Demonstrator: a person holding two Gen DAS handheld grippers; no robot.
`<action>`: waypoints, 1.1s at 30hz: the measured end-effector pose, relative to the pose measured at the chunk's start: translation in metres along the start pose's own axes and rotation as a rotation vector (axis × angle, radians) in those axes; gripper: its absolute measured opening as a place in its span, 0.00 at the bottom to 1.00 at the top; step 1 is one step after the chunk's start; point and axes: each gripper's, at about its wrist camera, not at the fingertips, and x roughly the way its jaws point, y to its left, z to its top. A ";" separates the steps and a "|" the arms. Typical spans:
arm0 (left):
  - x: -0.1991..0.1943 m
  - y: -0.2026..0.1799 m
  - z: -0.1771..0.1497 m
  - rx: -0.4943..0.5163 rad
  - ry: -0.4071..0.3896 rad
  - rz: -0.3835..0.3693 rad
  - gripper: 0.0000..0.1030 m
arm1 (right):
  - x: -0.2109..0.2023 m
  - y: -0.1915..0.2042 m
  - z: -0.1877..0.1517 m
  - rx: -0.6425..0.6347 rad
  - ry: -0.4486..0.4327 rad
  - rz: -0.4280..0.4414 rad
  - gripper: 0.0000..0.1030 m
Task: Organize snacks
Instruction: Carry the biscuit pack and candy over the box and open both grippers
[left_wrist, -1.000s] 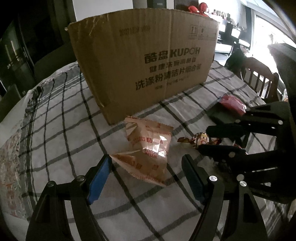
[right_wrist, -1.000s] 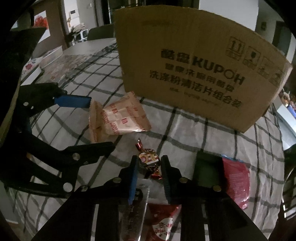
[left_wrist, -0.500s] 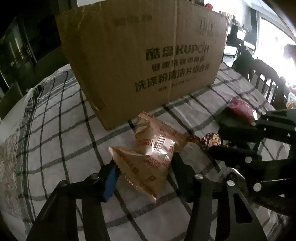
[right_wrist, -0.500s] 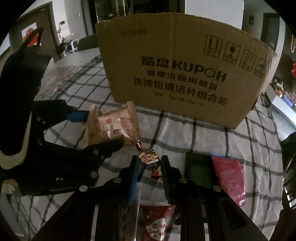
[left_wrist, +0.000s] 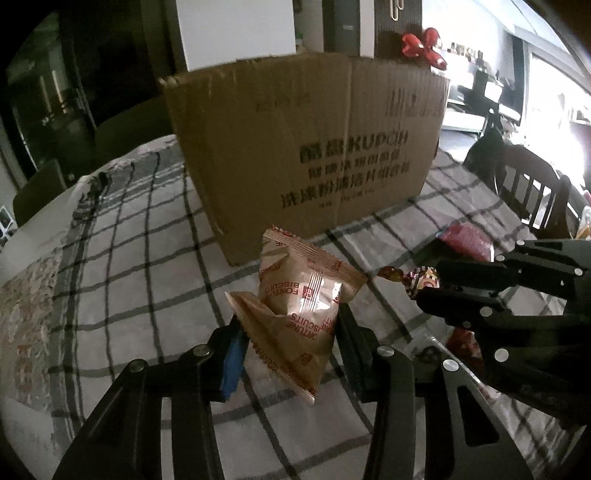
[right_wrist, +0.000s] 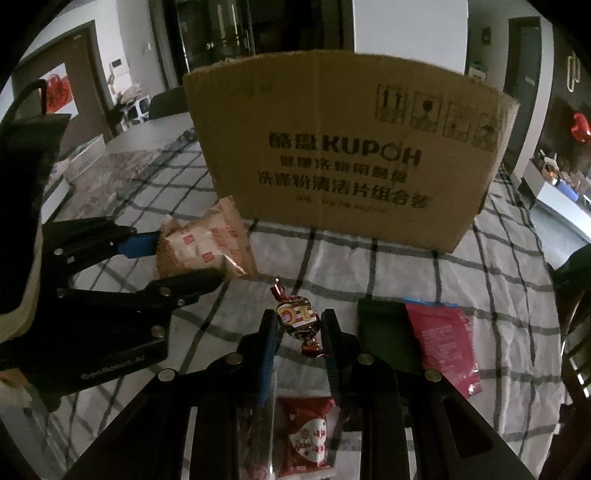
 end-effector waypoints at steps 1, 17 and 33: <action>-0.004 -0.001 0.001 -0.003 -0.006 0.004 0.43 | -0.004 0.000 0.000 0.001 -0.009 -0.001 0.25; -0.088 -0.005 0.036 -0.051 -0.193 0.031 0.43 | -0.086 -0.004 0.025 0.032 -0.232 -0.034 0.25; -0.111 0.002 0.097 -0.084 -0.304 0.071 0.44 | -0.125 -0.017 0.083 0.027 -0.387 -0.084 0.25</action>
